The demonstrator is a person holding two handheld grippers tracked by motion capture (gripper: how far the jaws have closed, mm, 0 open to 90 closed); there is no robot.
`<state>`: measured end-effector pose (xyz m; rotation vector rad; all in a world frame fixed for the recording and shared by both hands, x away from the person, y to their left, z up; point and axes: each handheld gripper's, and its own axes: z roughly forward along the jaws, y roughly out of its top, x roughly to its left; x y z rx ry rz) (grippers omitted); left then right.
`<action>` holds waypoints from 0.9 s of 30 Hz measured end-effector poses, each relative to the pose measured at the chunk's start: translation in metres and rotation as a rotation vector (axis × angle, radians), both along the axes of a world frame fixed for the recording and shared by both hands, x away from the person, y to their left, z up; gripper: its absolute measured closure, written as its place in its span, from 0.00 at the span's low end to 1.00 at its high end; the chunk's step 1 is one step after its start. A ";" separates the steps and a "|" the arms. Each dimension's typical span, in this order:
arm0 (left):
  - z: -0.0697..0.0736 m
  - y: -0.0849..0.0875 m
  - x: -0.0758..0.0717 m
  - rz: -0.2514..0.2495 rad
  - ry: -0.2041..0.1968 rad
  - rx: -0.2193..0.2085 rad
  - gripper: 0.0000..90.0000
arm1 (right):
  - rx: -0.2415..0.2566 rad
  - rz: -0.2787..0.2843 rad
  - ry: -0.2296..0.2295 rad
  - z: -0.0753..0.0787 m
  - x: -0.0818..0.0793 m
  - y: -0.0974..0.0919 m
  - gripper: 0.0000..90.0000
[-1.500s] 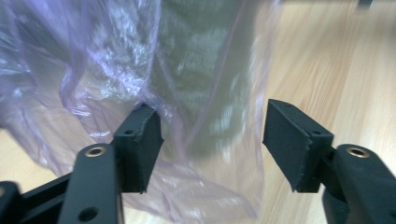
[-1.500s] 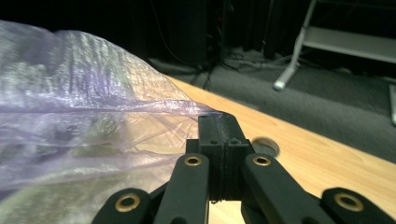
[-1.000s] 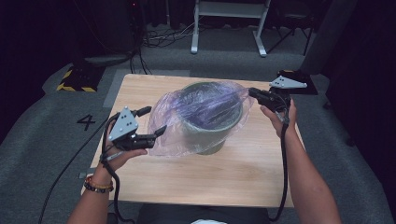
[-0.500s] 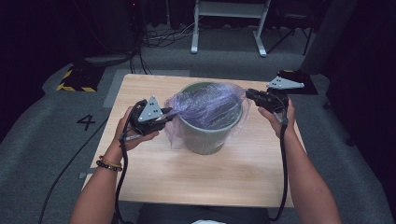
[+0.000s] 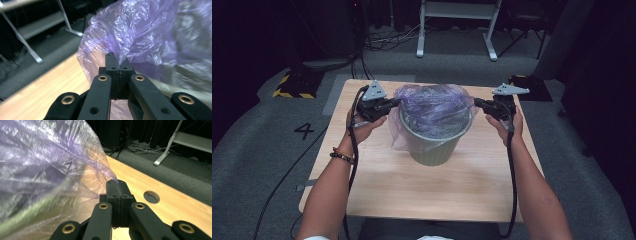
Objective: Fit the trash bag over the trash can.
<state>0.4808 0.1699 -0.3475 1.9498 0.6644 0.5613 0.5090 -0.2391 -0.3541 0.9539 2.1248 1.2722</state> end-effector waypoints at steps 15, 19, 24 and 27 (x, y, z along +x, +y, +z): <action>-0.038 -0.011 0.015 -0.052 0.144 -0.054 1.00 | 0.015 0.099 0.067 -0.032 -0.009 0.006 1.00; -0.040 -0.011 0.008 -0.076 0.159 -0.065 1.00 | 0.046 0.118 0.073 -0.036 -0.018 0.003 1.00; -0.041 -0.006 -0.007 0.002 0.148 -0.080 0.65 | 0.048 0.120 0.069 -0.038 -0.028 -0.002 1.00; -0.033 0.005 -0.024 0.008 0.105 -0.106 0.43 | 0.045 0.106 0.060 -0.038 -0.033 -0.008 1.00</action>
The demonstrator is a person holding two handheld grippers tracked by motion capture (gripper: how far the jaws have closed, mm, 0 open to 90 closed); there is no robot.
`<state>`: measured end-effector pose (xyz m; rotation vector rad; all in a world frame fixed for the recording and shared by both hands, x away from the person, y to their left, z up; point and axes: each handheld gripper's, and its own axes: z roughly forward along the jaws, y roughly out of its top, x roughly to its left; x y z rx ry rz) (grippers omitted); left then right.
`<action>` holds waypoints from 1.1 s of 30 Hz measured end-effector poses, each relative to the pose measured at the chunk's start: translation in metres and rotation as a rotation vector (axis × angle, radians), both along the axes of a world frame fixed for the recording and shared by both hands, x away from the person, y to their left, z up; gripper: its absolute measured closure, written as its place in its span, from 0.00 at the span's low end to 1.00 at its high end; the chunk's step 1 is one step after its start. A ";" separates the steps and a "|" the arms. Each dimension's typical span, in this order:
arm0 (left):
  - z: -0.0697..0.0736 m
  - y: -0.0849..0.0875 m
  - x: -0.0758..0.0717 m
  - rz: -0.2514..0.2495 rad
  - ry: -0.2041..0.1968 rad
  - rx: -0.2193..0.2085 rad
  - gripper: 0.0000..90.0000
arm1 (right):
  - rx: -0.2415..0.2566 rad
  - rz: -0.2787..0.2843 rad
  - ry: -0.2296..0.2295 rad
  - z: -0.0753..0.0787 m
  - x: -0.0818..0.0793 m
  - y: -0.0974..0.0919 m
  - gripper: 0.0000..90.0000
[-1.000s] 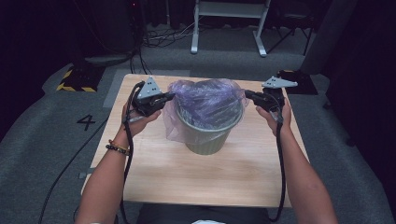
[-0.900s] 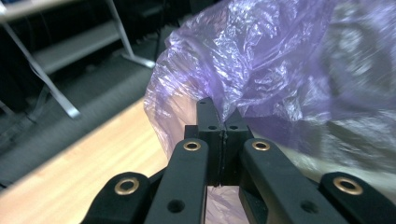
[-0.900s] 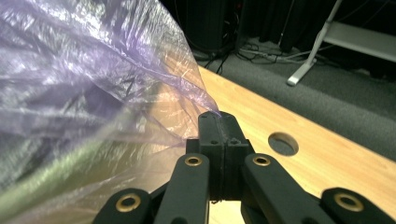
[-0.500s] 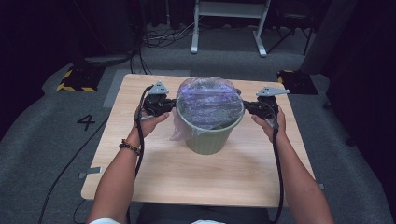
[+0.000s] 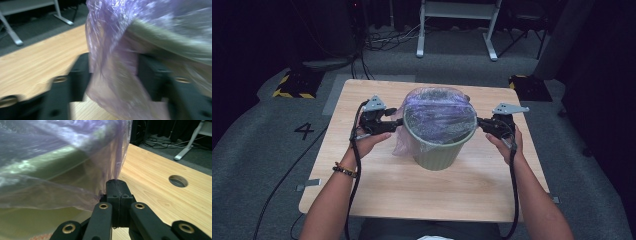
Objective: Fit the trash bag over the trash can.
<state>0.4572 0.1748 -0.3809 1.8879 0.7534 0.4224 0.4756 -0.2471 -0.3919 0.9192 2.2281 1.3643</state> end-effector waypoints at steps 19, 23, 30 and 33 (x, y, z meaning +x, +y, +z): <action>-0.012 -0.046 -0.107 -0.151 -0.136 0.100 0.19 | -0.037 0.059 -0.064 0.021 -0.043 -0.018 1.00; -0.014 -0.057 -0.101 -0.151 -0.161 0.128 0.32 | -0.033 0.100 -0.064 0.020 -0.053 -0.017 0.99; -0.020 -0.066 -0.096 -0.162 -0.199 0.240 0.99 | -0.031 0.140 -0.044 0.010 -0.064 -0.016 0.89; -0.024 -0.068 -0.096 -0.174 -0.199 0.279 1.00 | -0.011 0.129 -0.057 0.011 -0.068 -0.022 0.71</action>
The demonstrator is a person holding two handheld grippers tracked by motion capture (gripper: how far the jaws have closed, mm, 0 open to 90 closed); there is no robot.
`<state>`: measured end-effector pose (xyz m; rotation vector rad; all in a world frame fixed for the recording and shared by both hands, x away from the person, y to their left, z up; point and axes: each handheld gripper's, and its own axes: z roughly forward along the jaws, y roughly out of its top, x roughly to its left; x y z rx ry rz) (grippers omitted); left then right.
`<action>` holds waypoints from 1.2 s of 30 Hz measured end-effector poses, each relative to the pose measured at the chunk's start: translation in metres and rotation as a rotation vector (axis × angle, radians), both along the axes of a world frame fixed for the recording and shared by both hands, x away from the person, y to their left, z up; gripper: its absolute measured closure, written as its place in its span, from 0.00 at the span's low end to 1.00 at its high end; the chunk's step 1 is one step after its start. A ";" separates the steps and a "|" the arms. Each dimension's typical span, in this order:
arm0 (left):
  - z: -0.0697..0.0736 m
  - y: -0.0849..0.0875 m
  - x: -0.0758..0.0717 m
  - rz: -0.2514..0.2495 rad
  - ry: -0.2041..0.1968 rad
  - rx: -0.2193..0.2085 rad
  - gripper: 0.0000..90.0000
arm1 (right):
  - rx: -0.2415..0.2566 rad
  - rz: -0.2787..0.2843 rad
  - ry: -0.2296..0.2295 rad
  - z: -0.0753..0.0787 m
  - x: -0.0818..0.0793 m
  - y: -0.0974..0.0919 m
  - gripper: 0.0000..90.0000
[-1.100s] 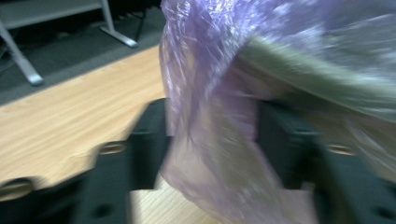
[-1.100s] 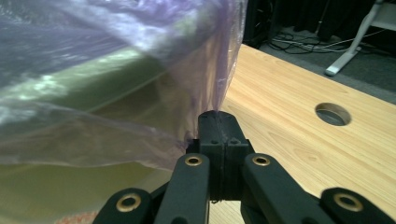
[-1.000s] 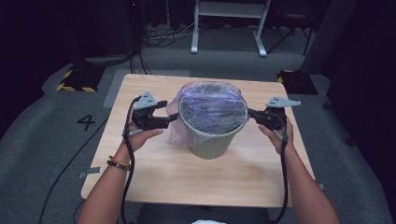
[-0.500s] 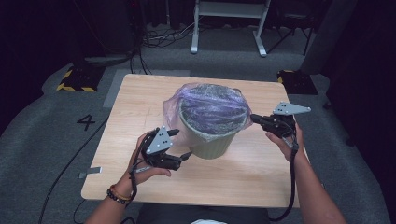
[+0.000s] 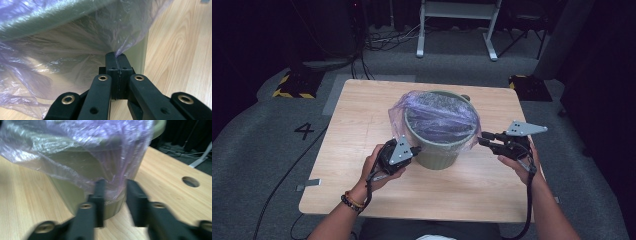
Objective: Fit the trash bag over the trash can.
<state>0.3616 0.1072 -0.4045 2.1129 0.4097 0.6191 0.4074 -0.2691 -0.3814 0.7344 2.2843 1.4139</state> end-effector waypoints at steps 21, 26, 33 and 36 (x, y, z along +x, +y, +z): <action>-0.010 0.008 0.003 -0.029 0.043 0.008 1.00 | -0.053 0.133 -0.220 0.078 0.002 0.035 0.40; -0.011 0.010 0.006 -0.043 0.063 0.010 1.00 | -0.160 0.153 -0.189 0.077 0.023 0.059 0.48; -0.015 0.011 0.009 -0.064 0.087 0.037 1.00 | -0.305 0.113 -0.139 0.068 0.059 0.079 0.94; -0.019 0.012 0.011 -0.077 0.103 0.060 1.00 | -0.288 0.085 -0.128 0.068 0.067 0.077 1.00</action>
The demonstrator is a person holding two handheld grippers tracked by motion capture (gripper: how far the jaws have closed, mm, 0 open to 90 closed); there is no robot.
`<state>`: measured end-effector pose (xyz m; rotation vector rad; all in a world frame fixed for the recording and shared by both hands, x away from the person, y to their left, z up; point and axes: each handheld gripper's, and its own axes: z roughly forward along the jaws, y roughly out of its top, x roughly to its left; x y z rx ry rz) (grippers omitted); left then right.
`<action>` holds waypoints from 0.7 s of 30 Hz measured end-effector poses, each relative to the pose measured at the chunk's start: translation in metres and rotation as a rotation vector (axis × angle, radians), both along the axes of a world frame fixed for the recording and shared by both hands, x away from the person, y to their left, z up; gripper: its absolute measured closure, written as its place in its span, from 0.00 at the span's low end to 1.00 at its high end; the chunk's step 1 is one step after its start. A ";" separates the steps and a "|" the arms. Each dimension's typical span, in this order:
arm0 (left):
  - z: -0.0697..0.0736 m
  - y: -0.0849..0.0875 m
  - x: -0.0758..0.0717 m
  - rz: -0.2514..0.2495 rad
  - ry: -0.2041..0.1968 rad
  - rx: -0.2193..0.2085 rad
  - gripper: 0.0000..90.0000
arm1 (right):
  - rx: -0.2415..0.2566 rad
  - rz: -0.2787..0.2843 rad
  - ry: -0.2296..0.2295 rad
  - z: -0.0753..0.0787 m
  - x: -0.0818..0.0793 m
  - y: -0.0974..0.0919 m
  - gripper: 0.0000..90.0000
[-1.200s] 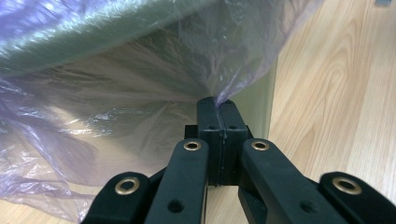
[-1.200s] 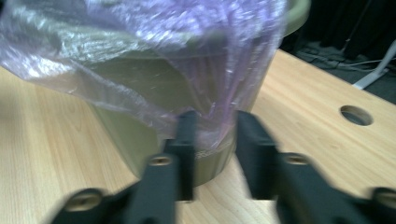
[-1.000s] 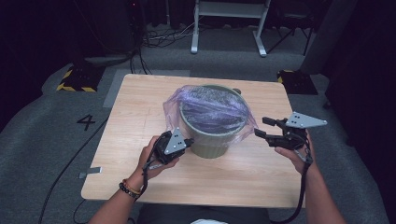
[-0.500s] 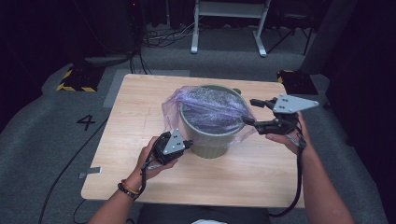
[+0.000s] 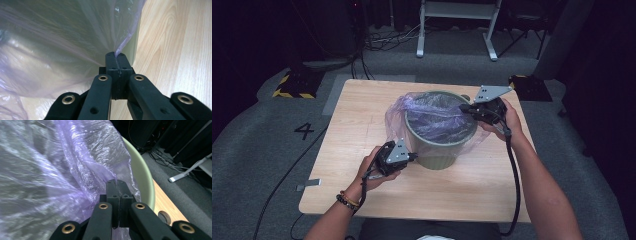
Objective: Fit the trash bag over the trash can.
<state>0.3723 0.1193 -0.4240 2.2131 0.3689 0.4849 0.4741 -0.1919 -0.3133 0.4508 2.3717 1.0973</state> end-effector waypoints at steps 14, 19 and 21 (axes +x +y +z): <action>-0.026 0.008 -0.001 -0.032 0.070 0.115 1.00 | 0.202 -0.248 0.089 -0.006 0.043 -0.036 1.00; -0.036 0.002 -0.006 -0.057 0.064 0.156 1.00 | 0.226 -0.294 0.134 -0.023 0.049 -0.043 1.00; -0.039 0.001 -0.008 -0.078 0.066 0.150 1.00 | 0.250 -0.295 0.151 -0.031 0.049 -0.047 1.00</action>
